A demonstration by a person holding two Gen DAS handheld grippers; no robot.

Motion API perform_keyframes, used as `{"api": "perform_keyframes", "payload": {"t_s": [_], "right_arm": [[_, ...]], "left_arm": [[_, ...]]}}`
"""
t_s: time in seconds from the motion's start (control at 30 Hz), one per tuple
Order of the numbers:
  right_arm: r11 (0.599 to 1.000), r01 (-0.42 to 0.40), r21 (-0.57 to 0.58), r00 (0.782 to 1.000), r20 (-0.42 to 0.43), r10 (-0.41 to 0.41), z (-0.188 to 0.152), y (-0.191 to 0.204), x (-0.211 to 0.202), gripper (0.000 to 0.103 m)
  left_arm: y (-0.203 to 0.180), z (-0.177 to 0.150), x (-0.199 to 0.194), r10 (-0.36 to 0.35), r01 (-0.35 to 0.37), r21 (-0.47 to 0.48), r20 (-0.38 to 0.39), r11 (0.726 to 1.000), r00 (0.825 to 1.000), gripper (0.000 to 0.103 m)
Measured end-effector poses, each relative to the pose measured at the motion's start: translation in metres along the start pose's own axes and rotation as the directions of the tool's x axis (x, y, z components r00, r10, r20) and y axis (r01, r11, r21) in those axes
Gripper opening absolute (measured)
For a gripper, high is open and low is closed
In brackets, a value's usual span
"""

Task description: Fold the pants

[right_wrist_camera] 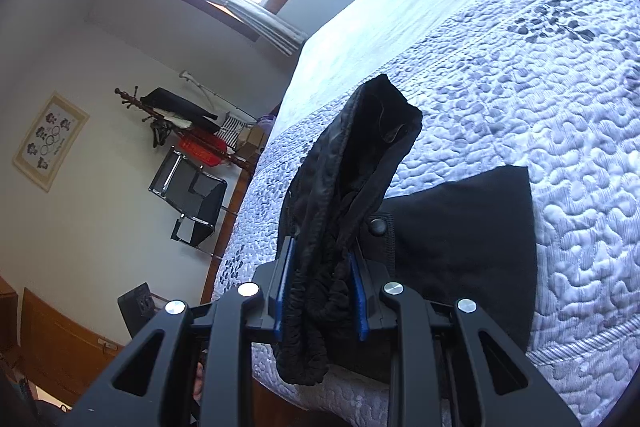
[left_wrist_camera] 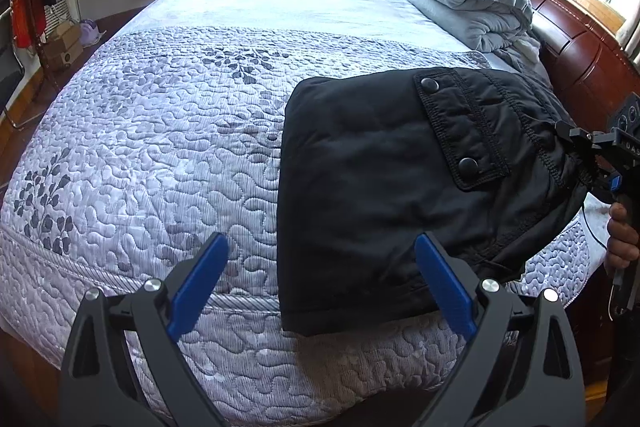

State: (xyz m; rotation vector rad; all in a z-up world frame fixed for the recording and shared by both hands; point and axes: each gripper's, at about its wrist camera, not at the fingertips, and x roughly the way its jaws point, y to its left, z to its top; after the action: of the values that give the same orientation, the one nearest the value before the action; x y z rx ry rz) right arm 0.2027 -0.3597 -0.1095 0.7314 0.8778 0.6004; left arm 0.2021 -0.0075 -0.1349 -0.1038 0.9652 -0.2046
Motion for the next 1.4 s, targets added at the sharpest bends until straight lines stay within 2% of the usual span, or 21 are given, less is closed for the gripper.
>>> {"api": "perform_keyframes", "payload": {"t_s": [0.3, 1.03, 1.27, 1.4], "right_arm": [[0.999, 0.019, 0.036, 1.000, 0.003, -0.019, -0.004, -0.019, 0.001, 0.025], [0.990, 0.060, 0.128, 0.998, -0.016, -0.058, -0.022, -0.065, 0.016, 0.025], [0.979, 0.111, 0.168, 0.994, -0.034, -0.107, -0.042, -0.090, 0.022, 0.025], [0.972, 0.114, 0.207, 0.993, -0.046, -0.107, -0.048, -0.108, 0.032, 0.027]], "left_arm": [[-0.003, -0.002, 0.004, 0.008, -0.008, 0.019, -0.015, 1.000, 1.000, 0.095], [-0.001, -0.006, 0.013, 0.004, -0.004, -0.004, -0.053, 1.000, 0.999, 0.095], [-0.001, -0.006, 0.015, 0.001, -0.001, -0.005, -0.061, 1.000, 0.998, 0.095], [-0.002, -0.006, 0.016, -0.003, 0.002, -0.006, -0.064, 1.000, 0.998, 0.095]]}}
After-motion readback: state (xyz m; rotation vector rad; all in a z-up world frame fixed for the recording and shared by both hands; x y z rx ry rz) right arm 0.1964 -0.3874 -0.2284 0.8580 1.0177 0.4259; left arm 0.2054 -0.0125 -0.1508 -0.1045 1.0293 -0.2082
